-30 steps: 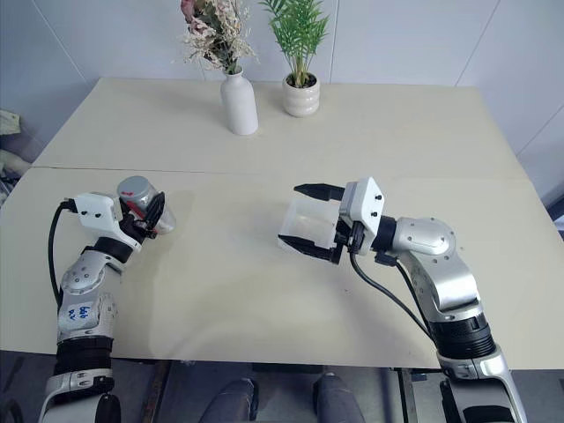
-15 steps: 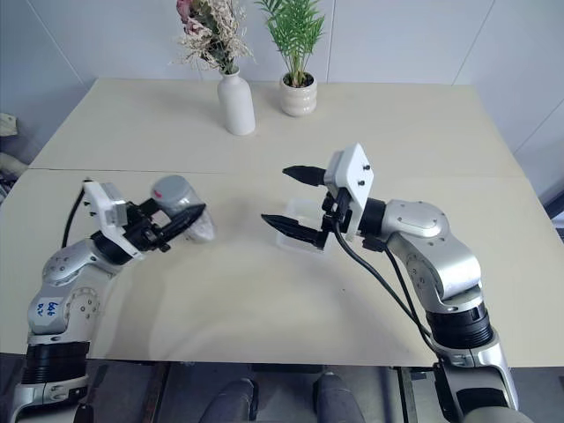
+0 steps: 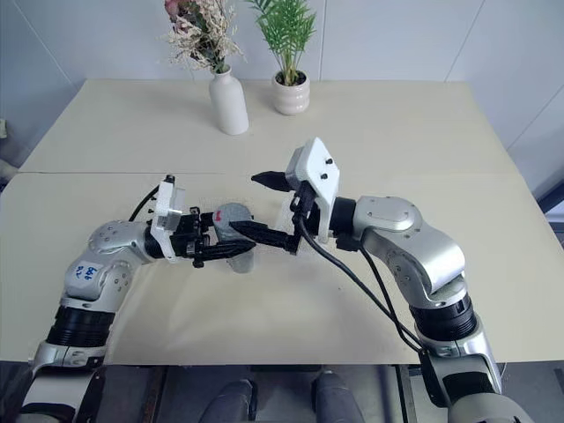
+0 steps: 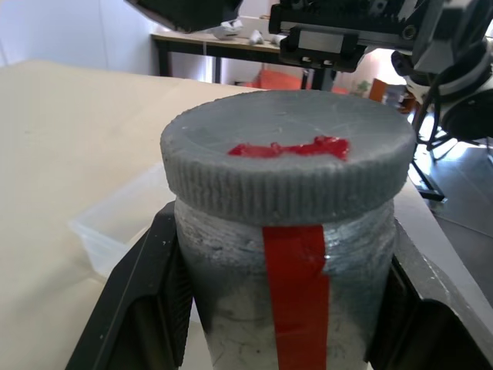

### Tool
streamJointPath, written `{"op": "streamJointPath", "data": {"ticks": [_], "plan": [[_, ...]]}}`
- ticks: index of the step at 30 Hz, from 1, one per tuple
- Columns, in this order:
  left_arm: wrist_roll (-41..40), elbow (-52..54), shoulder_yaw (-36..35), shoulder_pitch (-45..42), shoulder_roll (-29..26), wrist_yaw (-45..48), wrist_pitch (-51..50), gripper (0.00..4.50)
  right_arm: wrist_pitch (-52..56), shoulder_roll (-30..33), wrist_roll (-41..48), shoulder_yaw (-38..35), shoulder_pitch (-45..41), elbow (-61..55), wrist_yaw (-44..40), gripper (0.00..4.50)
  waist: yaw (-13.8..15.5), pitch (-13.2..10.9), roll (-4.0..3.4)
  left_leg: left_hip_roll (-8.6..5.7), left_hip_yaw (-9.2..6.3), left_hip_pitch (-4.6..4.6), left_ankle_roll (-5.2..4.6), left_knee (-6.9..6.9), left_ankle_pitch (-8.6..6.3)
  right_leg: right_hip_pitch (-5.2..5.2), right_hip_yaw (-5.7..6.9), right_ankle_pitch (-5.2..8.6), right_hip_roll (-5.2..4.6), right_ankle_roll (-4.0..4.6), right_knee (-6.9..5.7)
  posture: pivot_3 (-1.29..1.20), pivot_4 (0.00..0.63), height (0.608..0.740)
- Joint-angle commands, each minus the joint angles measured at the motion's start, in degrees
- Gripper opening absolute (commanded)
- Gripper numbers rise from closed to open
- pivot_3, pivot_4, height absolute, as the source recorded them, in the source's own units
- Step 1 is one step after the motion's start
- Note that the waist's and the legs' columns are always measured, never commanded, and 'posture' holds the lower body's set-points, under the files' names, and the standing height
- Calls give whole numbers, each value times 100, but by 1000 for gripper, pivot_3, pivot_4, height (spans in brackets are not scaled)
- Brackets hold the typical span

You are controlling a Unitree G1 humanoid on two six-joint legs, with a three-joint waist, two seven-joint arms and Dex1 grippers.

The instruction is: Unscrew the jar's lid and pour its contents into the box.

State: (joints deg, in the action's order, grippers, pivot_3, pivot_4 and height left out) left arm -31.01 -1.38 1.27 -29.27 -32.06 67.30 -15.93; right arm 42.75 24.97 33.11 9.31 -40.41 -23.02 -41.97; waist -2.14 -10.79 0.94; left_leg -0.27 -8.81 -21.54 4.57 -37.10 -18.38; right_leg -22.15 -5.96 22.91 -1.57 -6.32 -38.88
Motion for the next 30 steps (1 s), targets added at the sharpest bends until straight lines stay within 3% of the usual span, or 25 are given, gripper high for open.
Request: {"op": "streamJointPath", "data": {"ticks": [1,15,30], "plan": [[178,-212,26,-250,76,125,303,2346,206,-72,-36,44,-267,-77,193,4500,-1,0,0,-1,3,-5,0,-3,1,-9,0,0,-1,0,-6,0,150,740],[689,-784,4,-530,715,-282,1132,2346,996,-428,-88,-70,-211,-273,1263,4500,-4,0,0,-3,13,-20,3,-13,5,-39,7,0,-8,0,-31,0,150,740],[968,-1536,-38,-894,1082,-459,1908,2346,570,-836,-538,58,20,-173,1738,4500,-15,0,0,-5,15,-21,4,-24,7,-44,9,0,-11,0,-51,0,150,740]]}}
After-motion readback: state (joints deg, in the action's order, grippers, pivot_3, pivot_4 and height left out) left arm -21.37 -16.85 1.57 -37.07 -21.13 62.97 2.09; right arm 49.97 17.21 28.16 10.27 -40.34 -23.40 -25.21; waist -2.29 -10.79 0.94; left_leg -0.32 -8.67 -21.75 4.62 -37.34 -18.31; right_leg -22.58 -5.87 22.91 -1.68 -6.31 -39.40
